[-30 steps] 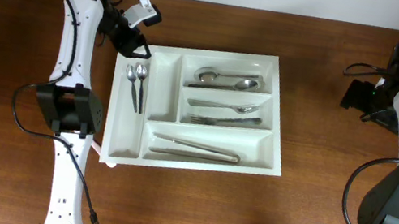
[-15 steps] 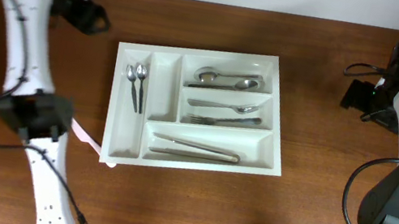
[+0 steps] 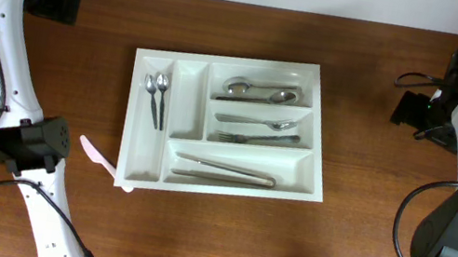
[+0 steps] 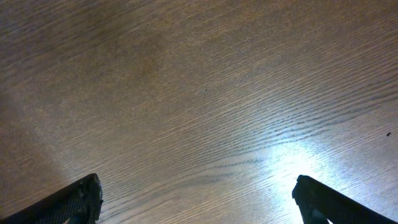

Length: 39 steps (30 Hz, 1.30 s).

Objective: Pack container
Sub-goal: 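Lower the spoon into the left compartment and open the left gripper, then move the left gripper back left and down toward the white plastic knife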

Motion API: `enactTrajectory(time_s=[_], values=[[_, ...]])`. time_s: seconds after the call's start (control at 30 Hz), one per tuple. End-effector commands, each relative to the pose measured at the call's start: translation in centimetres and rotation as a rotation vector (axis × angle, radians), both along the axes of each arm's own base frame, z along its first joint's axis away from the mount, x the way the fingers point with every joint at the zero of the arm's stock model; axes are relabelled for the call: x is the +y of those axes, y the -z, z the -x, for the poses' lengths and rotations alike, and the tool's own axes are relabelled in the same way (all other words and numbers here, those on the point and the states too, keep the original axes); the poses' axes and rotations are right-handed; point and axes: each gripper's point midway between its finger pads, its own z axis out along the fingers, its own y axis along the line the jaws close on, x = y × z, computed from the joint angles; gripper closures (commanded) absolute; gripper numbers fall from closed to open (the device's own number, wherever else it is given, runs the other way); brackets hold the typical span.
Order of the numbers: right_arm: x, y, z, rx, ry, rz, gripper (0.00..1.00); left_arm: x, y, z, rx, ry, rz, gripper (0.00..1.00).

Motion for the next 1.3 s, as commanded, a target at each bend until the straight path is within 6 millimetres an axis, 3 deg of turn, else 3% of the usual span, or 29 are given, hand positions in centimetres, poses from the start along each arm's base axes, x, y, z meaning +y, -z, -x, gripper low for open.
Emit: enactTrajectory(time_s=[0.0,0.17,0.3,0.43,0.63,0.83,0.97,1.1,1.2,1.27], values=[[-0.3,-0.4,-0.4,-0.016,0.016,0.003,0.01,0.8,1.5,0.1,0.042,-0.068,-0.005,0.00],[-0.3,-0.4,-0.4,-0.017,0.016,0.003,0.01,0.9,4.1,-0.1,0.107,-0.081,0.015,0.01],[-0.3,-0.4,-0.4,-0.016,0.016,0.003,0.01,0.7,7.8,0.3,0.200,-0.110,0.050,0.00],[-0.3,-0.4,-0.4,-0.017,0.016,0.003,0.01,-0.7,10.9,0.4,0.255,-0.092,0.148,0.01],[-0.3,-0.4,-0.4,-0.017,0.016,0.003,0.01,-1.8,13.1,0.0,0.262,-0.237,0.271,0.01],[-0.3,-0.4,-0.4,-0.017,0.016,0.003,0.01,-2.8,13.8,-0.6,0.256,-0.260,0.280,0.01],[-0.3,-0.4,-0.4,-0.017,0.016,0.003,0.01,-4.9,13.3,-2.1,0.210,-0.209,0.291,0.01],[-0.3,-0.4,-0.4,-0.017,0.016,0.003,0.01,-6.2,12.0,-2.9,0.161,-0.171,0.272,0.01],[-0.3,-0.4,-0.4,-0.017,0.016,0.003,0.01,-6.1,10.3,-3.1,0.118,-0.183,0.268,0.01],[-0.3,-0.4,-0.4,-0.017,0.016,0.003,0.01,-5.2,9.5,-2.5,0.115,-0.285,0.273,0.01]])
